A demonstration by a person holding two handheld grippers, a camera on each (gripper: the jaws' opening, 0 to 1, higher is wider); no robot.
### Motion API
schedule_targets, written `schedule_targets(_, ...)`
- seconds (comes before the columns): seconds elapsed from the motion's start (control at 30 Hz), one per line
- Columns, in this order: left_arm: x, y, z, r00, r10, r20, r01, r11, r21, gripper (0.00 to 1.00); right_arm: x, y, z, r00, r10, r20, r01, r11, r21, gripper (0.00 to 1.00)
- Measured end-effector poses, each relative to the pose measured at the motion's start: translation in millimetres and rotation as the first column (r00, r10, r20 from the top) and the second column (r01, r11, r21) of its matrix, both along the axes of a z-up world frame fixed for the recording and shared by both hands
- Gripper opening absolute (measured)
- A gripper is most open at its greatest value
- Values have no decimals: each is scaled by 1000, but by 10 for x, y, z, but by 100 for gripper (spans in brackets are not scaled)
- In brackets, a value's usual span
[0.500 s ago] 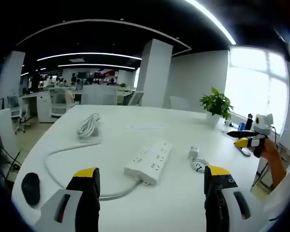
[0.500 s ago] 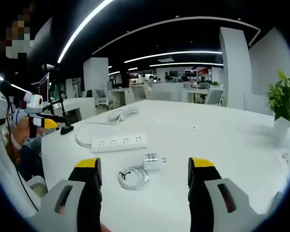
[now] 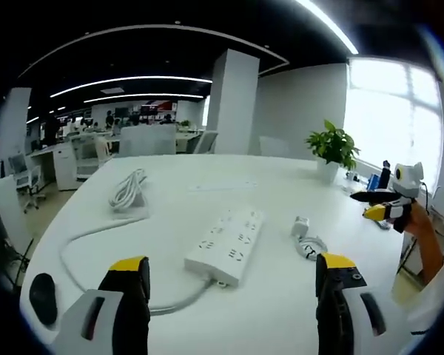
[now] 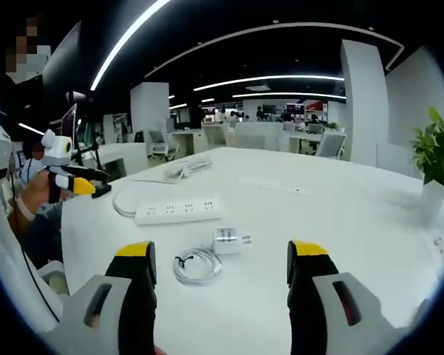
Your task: Straighten the power strip on the desk, plug the charger into it
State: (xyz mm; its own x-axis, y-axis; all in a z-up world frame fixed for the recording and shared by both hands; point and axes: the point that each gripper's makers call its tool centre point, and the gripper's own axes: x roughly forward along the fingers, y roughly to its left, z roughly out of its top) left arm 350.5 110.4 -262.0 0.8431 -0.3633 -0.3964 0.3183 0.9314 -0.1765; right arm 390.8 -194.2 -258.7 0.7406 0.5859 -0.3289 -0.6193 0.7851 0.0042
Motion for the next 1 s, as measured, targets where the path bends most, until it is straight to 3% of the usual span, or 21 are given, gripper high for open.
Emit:
schedule_targets(0.23, 26, 23, 0, 1000, 0, 3, 0, 1000, 14, 93, 19, 96, 109, 999, 24, 27, -23, 1000, -3, 71)
schedule_targets(0.37, 49, 52, -65, 1000, 0, -26, 1, 1000, 24, 92, 24, 78, 66, 1000, 15, 17, -14, 1000, -10, 71)
schedule_targets(1.0, 155, 76, -75, 999, -24, -27, 25, 999, 34, 92, -7, 59, 89, 1000, -10, 18, 11, 1000, -26, 71)
